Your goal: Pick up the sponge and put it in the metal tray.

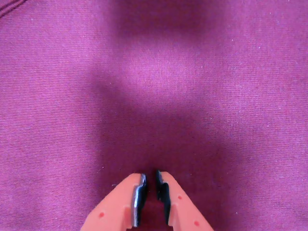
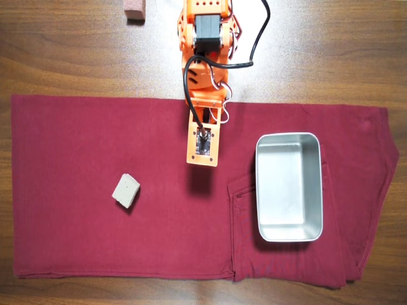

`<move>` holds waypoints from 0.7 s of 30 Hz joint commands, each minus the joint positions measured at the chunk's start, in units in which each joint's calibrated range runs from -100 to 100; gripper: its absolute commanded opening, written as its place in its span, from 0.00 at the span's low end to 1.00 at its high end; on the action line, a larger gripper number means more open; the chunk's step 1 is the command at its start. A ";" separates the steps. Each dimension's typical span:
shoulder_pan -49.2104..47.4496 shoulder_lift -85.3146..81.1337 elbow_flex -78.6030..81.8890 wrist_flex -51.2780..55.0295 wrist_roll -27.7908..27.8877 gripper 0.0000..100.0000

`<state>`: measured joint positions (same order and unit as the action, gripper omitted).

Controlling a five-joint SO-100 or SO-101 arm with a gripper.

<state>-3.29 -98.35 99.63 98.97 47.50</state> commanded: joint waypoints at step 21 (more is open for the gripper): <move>4.92 31.02 -21.02 -22.76 0.44 0.06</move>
<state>-1.50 -86.89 94.48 89.48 48.42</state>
